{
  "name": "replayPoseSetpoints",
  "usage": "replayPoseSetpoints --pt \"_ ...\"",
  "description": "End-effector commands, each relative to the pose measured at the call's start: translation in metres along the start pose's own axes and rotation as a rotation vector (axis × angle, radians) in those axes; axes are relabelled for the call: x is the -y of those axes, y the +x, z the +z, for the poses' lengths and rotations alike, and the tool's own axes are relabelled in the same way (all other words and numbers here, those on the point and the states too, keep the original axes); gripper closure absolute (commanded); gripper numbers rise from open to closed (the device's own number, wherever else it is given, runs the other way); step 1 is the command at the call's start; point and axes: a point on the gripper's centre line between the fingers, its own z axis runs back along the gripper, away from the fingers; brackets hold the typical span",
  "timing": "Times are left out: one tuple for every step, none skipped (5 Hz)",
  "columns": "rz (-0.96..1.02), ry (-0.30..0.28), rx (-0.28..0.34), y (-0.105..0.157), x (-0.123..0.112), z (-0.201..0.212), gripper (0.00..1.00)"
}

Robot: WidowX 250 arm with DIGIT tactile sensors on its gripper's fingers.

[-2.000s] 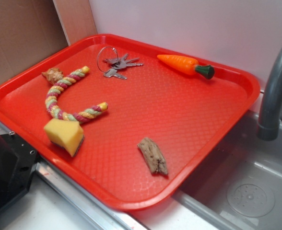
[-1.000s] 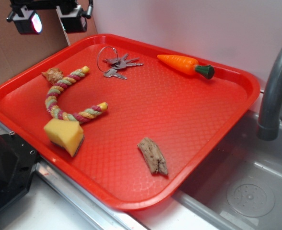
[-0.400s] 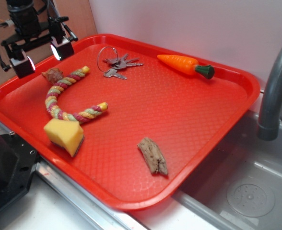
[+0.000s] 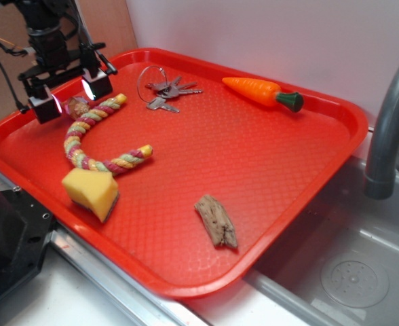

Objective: Grab the shell.

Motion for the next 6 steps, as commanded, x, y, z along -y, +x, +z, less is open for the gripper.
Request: replayPoseSetpoints --pt "0.037 0.039 -0.027 -0.007 -0.007 0.003 1.0" --pt "-0.129 0.02 -0.012 -0.01 -0.015 0.041 1.0" --pt "-0.367 -0.061 0.121 -0.033 -0.01 0.089 1.0" --pt "-0.617 -0.074 0.177 -0.079 0.009 0.14 1.0" --pt "-0.866 -0.095 0.142 -0.117 0.025 0.188 1.0" --pt "-1.117 -0.103 0.155 -0.138 0.031 0.193 1.0"
